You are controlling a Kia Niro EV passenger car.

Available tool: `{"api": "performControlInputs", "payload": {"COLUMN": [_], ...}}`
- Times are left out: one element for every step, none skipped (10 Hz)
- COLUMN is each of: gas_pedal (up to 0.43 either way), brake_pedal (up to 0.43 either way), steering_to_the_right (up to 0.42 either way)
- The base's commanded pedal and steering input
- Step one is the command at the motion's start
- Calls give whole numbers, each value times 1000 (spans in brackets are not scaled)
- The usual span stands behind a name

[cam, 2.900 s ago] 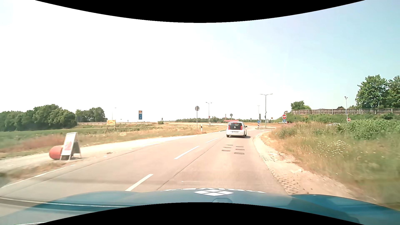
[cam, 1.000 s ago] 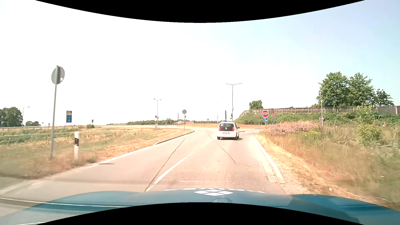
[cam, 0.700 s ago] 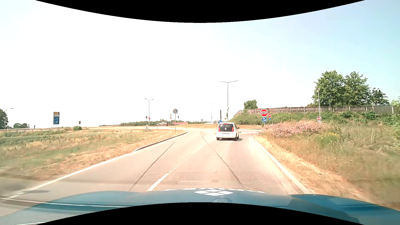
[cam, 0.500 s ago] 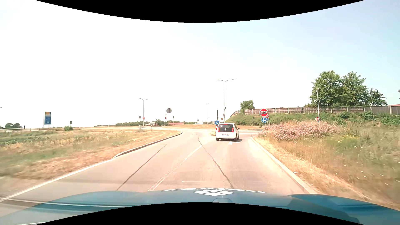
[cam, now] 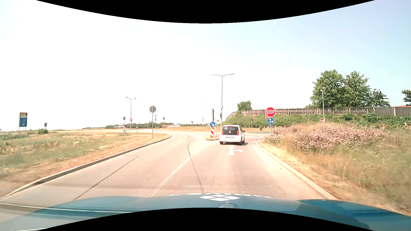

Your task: Follow the waypoints while adhering to traffic rules and regulations

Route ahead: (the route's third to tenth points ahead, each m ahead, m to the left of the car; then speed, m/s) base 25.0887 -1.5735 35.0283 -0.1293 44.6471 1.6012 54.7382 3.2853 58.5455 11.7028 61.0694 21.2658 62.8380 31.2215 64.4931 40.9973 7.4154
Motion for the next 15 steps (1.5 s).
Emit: {"api": "performControlInputs", "payload": {"gas_pedal": [0,0,0,0,0,0,0,0,0,0,0,0,0,0,0], "brake_pedal": [104,104,104,134,165,171,177,171,165,134,140,152,165,165,159], "steering_to_the_right": [58,54,50,48,46,43,35,31,29,29,31,33,34,36,40]}}
